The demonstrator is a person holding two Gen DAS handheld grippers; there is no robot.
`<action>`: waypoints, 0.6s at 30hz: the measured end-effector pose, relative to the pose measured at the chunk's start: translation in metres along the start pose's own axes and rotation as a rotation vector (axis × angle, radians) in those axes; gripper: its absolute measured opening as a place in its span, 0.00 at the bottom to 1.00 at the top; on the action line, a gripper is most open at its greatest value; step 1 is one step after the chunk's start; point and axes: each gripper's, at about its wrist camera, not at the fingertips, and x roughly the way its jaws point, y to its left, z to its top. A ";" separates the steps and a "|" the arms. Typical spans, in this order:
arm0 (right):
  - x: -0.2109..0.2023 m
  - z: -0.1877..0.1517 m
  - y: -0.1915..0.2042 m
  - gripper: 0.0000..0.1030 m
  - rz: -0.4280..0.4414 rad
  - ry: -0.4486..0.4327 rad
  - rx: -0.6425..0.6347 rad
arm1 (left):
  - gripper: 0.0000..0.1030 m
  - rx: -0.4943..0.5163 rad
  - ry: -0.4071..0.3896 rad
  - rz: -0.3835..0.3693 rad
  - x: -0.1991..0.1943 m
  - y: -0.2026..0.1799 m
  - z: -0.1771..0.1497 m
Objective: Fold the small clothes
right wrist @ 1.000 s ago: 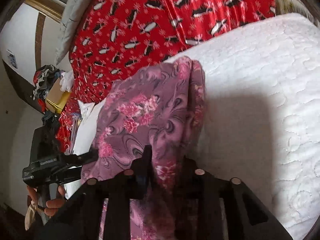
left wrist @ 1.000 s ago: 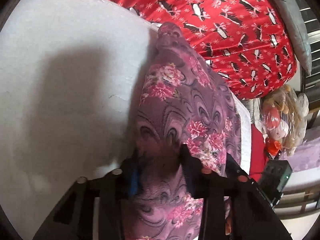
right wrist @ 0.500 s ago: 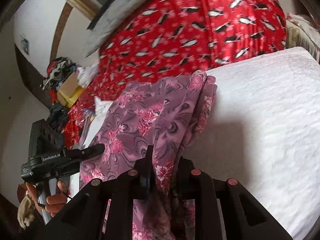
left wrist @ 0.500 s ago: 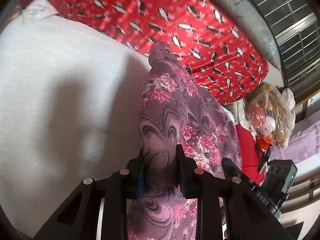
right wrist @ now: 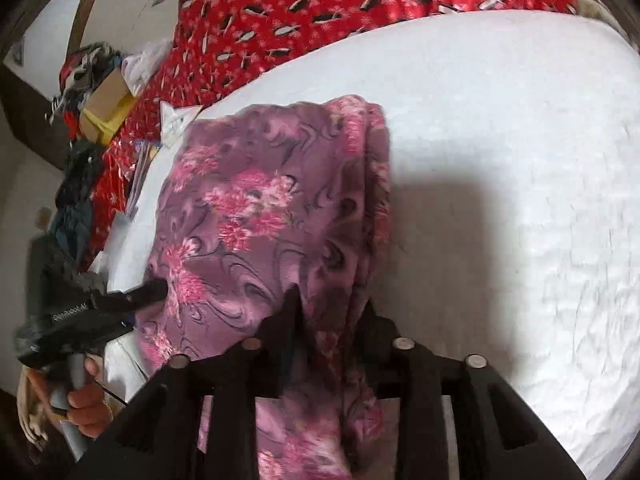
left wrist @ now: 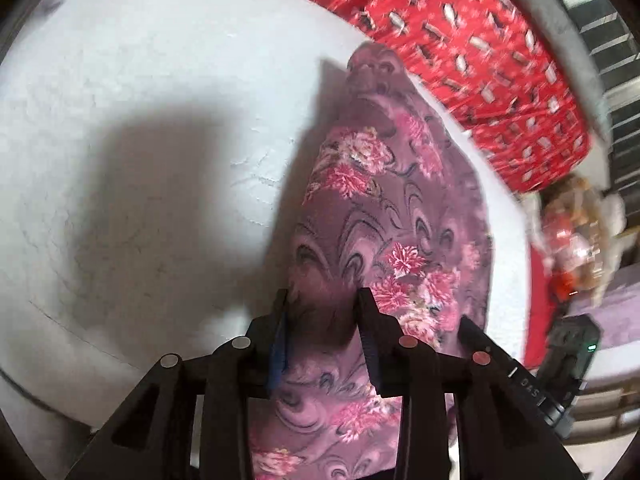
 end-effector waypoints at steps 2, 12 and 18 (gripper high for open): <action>-0.013 0.005 -0.004 0.29 -0.025 -0.028 0.027 | 0.27 0.004 -0.009 -0.008 -0.017 0.000 0.000; -0.011 0.056 0.057 0.31 -0.011 -0.171 -0.151 | 0.27 0.315 -0.104 0.137 -0.029 -0.078 0.025; 0.035 0.079 0.025 0.15 -0.174 -0.135 -0.119 | 0.30 0.268 -0.110 0.196 0.007 -0.071 0.054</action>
